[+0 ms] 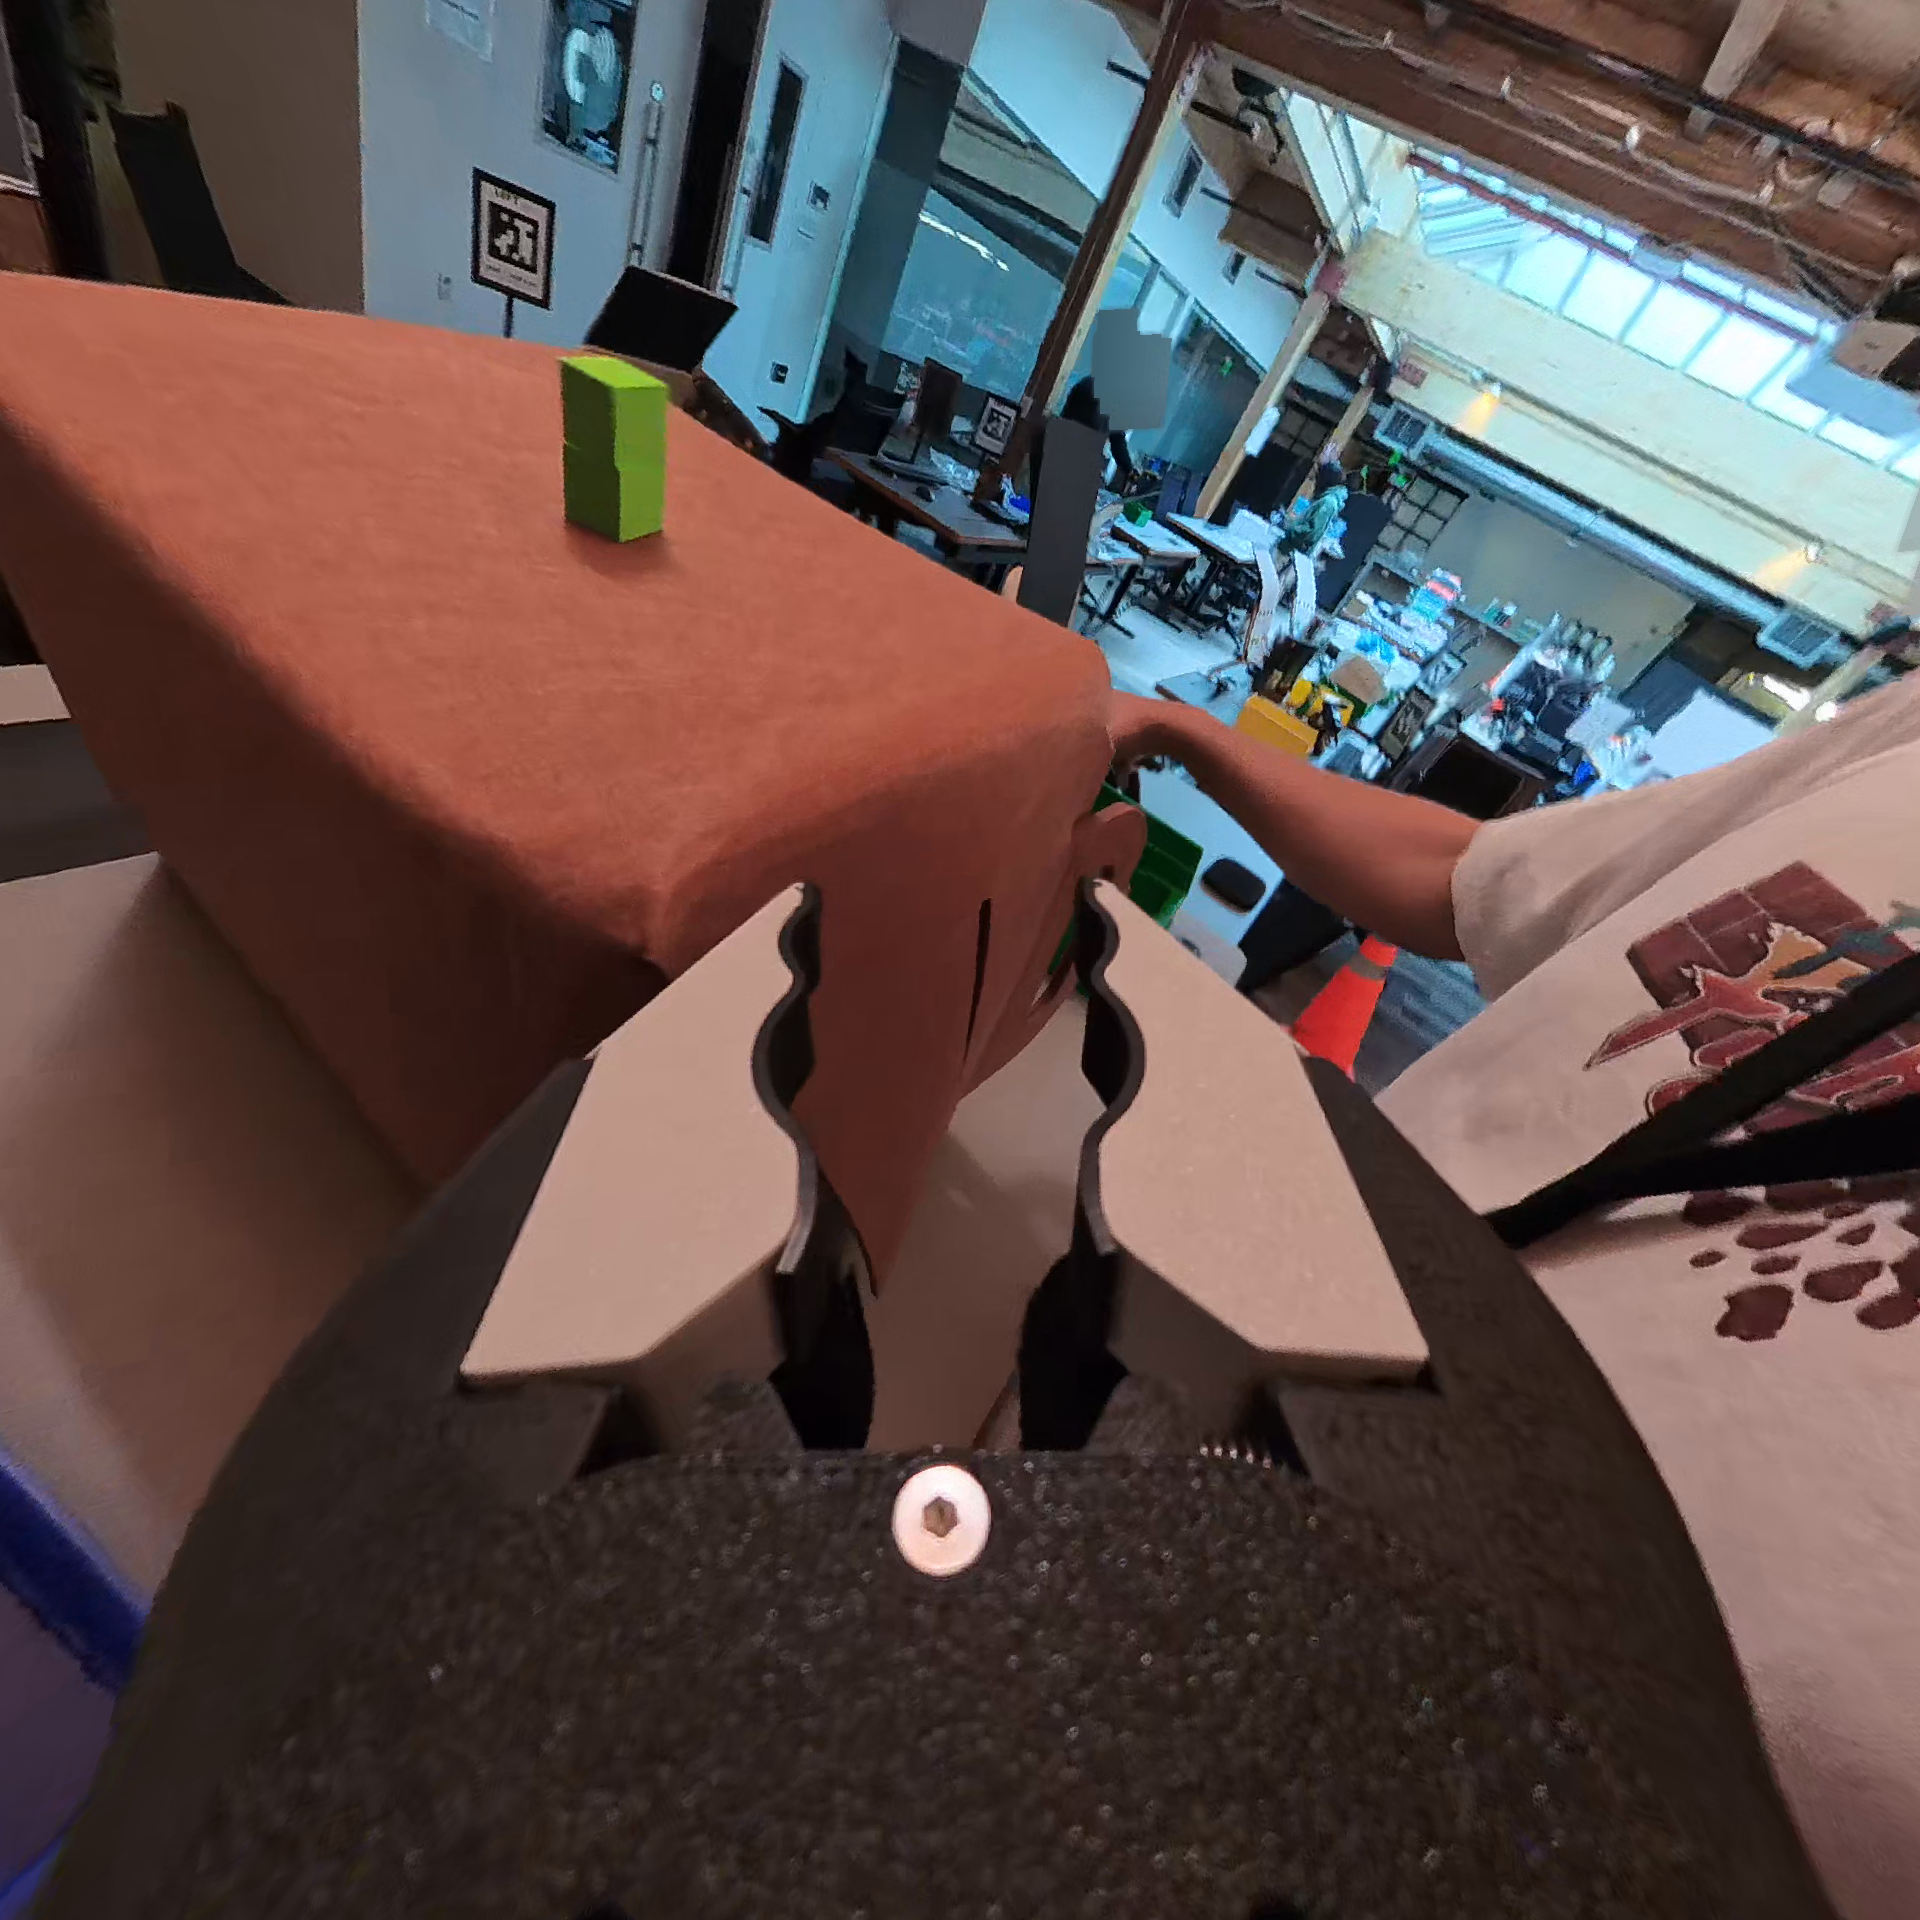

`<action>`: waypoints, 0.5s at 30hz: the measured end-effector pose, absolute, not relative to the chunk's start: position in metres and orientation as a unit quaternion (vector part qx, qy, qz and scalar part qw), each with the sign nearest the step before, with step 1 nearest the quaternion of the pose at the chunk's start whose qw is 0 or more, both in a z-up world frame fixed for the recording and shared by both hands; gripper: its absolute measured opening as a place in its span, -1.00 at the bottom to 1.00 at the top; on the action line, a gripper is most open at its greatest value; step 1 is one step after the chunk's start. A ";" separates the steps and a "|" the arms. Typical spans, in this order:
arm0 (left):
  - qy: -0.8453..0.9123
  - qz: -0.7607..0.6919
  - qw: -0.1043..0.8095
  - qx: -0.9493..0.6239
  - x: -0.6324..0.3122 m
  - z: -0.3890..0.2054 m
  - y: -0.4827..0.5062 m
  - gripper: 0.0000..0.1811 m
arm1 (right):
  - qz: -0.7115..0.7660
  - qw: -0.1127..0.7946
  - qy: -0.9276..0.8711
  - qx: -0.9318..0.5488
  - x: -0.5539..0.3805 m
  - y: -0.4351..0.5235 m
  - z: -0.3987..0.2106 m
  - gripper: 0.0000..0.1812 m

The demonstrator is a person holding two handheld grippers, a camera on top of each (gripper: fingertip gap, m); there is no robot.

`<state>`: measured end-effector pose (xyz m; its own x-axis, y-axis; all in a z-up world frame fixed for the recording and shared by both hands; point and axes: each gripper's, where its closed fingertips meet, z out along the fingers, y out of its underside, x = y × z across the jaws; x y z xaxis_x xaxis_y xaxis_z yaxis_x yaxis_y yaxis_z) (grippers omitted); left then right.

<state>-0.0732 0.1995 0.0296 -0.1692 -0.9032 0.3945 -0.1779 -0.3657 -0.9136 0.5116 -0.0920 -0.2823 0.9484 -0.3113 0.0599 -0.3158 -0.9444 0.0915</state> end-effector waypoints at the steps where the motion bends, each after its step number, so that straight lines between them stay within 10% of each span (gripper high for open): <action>1: 0.493 -0.594 0.299 -0.561 -0.073 0.029 0.193 -0.45 | 0.025 0.058 -0.154 0.986 0.511 -0.092 -0.287 -0.70; 10: 0.654 -0.458 0.294 -0.525 -0.019 0.027 0.187 -0.44 | 0.057 0.052 -0.141 0.987 0.503 -0.096 -0.283 -0.41; 15: 0.701 -0.413 0.323 -0.483 0.053 0.066 0.234 -0.44 | 0.085 -0.163 -0.172 0.968 0.458 -0.062 -0.204 -0.28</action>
